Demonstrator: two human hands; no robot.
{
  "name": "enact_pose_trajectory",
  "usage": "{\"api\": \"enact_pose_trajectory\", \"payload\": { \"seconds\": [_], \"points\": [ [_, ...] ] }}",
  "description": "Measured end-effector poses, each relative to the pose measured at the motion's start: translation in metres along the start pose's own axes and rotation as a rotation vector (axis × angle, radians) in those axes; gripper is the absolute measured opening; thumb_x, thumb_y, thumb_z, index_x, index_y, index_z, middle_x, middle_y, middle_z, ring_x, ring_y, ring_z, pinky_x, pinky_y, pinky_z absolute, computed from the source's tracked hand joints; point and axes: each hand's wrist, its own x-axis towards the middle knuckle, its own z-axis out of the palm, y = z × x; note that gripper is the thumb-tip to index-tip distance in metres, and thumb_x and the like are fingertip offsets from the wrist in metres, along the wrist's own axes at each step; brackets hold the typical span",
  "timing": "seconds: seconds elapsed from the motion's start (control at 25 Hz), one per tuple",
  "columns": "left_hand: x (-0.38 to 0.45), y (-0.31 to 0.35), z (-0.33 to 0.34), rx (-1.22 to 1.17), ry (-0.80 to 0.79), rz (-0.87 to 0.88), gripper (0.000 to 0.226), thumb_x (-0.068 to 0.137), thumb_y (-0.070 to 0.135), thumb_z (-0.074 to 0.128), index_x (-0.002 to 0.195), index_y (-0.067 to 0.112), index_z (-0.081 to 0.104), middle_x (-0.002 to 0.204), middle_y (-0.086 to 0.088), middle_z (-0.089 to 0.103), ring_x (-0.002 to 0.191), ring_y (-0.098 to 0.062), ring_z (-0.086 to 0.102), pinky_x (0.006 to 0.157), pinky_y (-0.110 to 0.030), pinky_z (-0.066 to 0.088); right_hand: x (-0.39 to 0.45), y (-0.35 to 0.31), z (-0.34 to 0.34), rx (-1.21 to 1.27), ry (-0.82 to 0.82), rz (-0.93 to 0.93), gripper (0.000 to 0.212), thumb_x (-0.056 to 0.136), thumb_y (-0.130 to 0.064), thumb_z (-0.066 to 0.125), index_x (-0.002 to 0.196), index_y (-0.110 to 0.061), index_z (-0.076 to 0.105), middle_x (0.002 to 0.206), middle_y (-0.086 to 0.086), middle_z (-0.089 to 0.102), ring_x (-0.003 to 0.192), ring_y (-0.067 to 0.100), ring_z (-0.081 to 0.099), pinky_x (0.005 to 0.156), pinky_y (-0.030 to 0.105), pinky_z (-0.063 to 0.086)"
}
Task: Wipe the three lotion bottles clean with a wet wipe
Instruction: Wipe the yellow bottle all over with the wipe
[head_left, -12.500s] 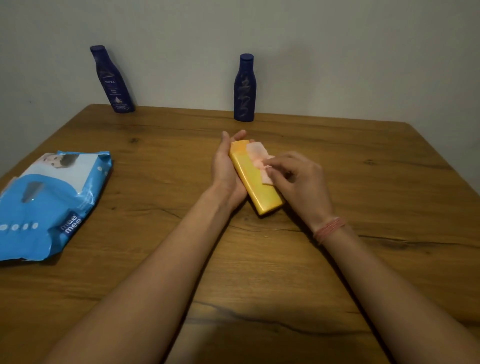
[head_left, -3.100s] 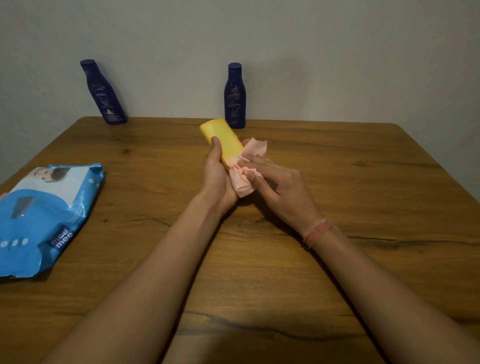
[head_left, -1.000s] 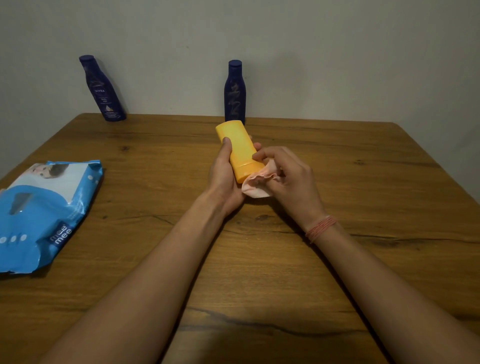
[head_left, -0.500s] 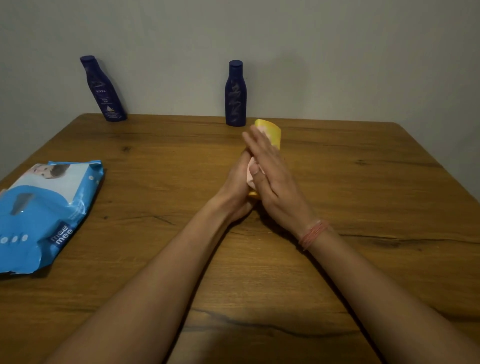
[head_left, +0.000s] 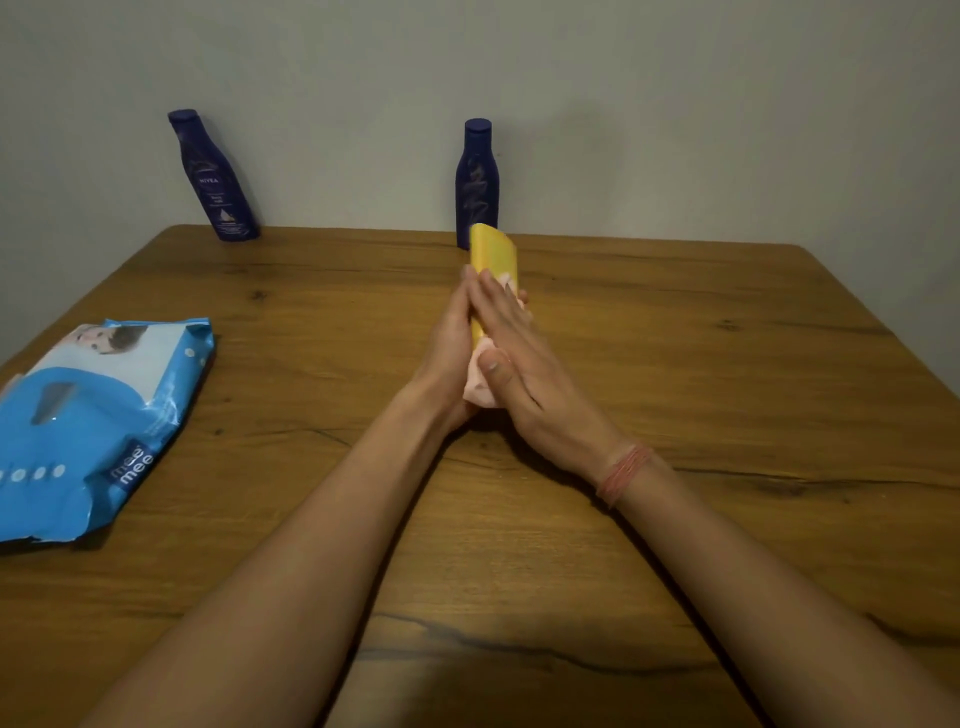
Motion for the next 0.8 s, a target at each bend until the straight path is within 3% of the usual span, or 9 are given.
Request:
{"api": "enact_pose_trajectory", "payload": {
  "seconds": [0.08,0.2,0.32,0.4,0.48,0.6,0.68,0.8],
  "points": [
    [-0.004,-0.007,0.008,0.191,-0.170,-0.034,0.055,0.105,0.050,0.028,0.144,0.015,0.047,0.132,-0.014,0.062,0.117,-0.028,0.063,0.100,-0.042,0.050,0.002,0.009,-0.012,0.012,0.172,0.119,0.055,0.104,-0.034,0.023,0.156,-0.021,0.008,0.164,-0.004,0.001,0.150,0.007,-0.003,0.124,0.043,0.004],
    [-0.009,-0.014,0.017,0.262,-0.333,-0.125,0.054,0.105,0.049,0.029,0.153,0.024,0.033,0.141,-0.012,0.056,0.125,-0.027,0.058,0.103,-0.040,0.050,0.003,0.025,-0.034,0.033,0.343,0.281,0.059,0.102,-0.039,0.021,0.156,-0.022,0.003,0.165,-0.004,-0.004,0.151,0.010,-0.005,0.123,0.046,0.002],
    [-0.005,-0.011,0.013,0.045,-0.210,-0.119,0.054,0.104,0.051,0.032,0.144,0.018,0.048,0.132,-0.012,0.062,0.116,-0.026,0.063,0.100,-0.039,0.051,0.001,0.014,-0.023,0.035,0.172,0.192,0.059,0.103,-0.039,0.022,0.156,-0.022,0.002,0.164,-0.006,-0.006,0.150,0.006,-0.006,0.124,0.042,0.002],
    [0.001,-0.006,0.007,-0.107,-0.059,-0.069,0.048,0.104,0.050,0.034,0.122,0.014,0.061,0.114,-0.010,0.065,0.098,-0.019,0.065,0.087,-0.032,0.053,-0.001,0.000,-0.006,0.013,0.024,0.066,0.058,0.104,-0.036,0.025,0.156,-0.020,0.005,0.164,-0.006,-0.003,0.150,0.004,-0.005,0.124,0.037,0.003],
    [0.001,-0.002,0.004,-0.060,-0.028,-0.026,0.046,0.104,0.050,0.033,0.118,0.016,0.061,0.109,-0.008,0.065,0.095,-0.016,0.065,0.082,-0.031,0.053,-0.001,-0.004,-0.001,0.005,-0.006,0.009,0.058,0.104,-0.033,0.027,0.156,-0.017,0.008,0.164,-0.003,0.000,0.150,0.006,-0.005,0.124,0.037,0.003],
    [-0.008,-0.005,0.010,0.187,-0.222,-0.078,0.049,0.105,0.050,0.030,0.139,0.023,0.051,0.119,-0.011,0.066,0.106,-0.023,0.066,0.089,-0.036,0.056,0.003,0.009,-0.019,0.030,0.227,0.109,0.056,0.104,-0.034,0.026,0.156,-0.021,0.009,0.164,-0.006,-0.001,0.151,0.008,-0.004,0.124,0.046,0.007],
    [-0.013,-0.008,0.016,0.251,-0.320,-0.159,0.043,0.105,0.048,0.031,0.139,0.029,0.048,0.117,-0.011,0.064,0.099,-0.024,0.066,0.085,-0.036,0.056,0.005,0.021,-0.034,0.103,0.383,0.219,0.059,0.102,-0.038,0.028,0.156,-0.024,0.008,0.164,-0.006,-0.002,0.151,0.011,0.000,0.123,0.047,0.014],
    [-0.012,-0.005,0.016,0.179,-0.286,-0.245,0.041,0.104,0.047,0.035,0.133,0.024,0.051,0.107,-0.012,0.064,0.085,-0.021,0.065,0.073,-0.035,0.057,0.005,0.026,-0.043,0.292,0.451,0.356,0.068,0.098,-0.039,0.047,0.156,-0.027,0.012,0.164,-0.001,0.010,0.145,0.014,0.024,0.113,0.039,0.036]
  ]
}}
